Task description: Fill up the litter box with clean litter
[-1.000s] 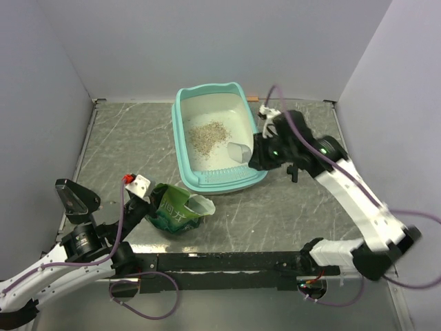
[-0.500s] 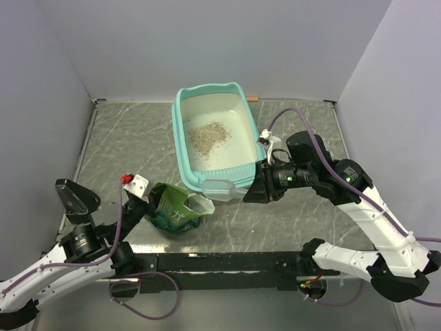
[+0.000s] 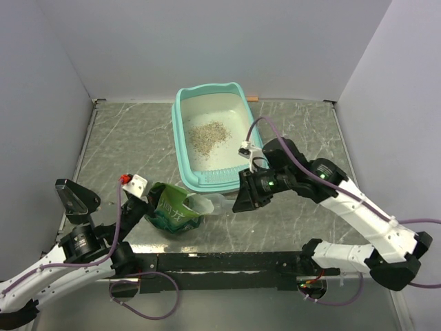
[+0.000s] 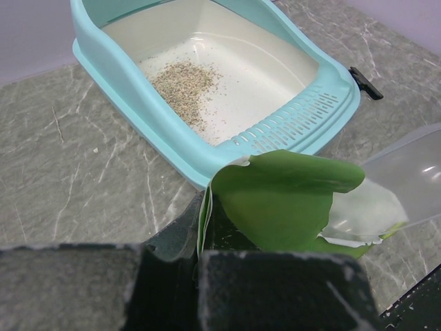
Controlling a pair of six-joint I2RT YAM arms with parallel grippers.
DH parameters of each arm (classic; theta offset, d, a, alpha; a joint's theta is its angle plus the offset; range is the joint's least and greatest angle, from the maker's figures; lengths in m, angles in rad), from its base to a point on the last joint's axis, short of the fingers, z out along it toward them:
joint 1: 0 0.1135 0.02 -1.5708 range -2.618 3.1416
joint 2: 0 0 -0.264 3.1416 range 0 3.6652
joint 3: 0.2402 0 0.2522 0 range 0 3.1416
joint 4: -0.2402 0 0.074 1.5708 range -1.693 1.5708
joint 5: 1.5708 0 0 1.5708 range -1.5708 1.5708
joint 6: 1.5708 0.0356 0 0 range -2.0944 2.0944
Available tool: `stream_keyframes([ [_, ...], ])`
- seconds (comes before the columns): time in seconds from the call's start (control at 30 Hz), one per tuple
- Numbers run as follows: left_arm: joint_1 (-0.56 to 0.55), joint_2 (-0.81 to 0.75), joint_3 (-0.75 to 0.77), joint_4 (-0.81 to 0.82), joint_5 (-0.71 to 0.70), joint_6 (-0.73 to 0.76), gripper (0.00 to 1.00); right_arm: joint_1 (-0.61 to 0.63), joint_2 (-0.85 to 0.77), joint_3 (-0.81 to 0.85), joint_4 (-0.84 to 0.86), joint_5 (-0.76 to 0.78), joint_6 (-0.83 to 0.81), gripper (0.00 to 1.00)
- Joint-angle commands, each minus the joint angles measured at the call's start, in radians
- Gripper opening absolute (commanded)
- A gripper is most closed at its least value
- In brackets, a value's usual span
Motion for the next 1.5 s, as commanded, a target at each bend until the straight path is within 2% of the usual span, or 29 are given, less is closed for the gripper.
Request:
stream_keyframes([
  [0.0, 0.0, -0.019, 0.037, 0.078, -0.02, -0.016, 0.01, 0.028, 0.079, 0.019, 0.099, 0.001, 0.018, 0.0],
  [0.17, 0.0, -0.02, 0.035, 0.081, -0.011, -0.014, 0.01, 0.057, 0.211, 0.065, 0.13, -0.036, 0.024, 0.0],
  [0.3, 0.0, -0.022, 0.037, 0.081, -0.007, -0.013, 0.01, 0.059, 0.256, 0.057, 0.174, -0.027, 0.053, 0.0],
  [0.53, 0.0, -0.023, 0.037, 0.08, -0.002, -0.013, 0.01, 0.053, 0.221, -0.013, 0.277, 0.114, 0.197, 0.0],
  [0.73, 0.001, -0.025, 0.039, 0.077, -0.002, -0.016, 0.01, 0.048, 0.184, -0.045, 0.299, 0.264, 0.263, 0.01],
  [0.87, 0.001, -0.031, 0.039, 0.077, -0.004, -0.017, 0.01, 0.048, 0.169, -0.061, 0.303, 0.31, 0.284, 0.09],
  [1.17, 0.0, -0.034, 0.04, 0.077, 0.0, -0.016, 0.01, 0.048, 0.165, -0.082, 0.312, 0.341, 0.306, 0.14],
  [1.27, 0.001, -0.036, 0.039, 0.077, 0.0, -0.016, 0.01, 0.048, 0.161, -0.084, 0.312, 0.355, 0.314, 0.22],
  [1.47, 0.001, -0.036, 0.039, 0.077, 0.001, -0.016, 0.01, 0.045, 0.156, -0.084, 0.315, 0.378, 0.327, 0.28],
])
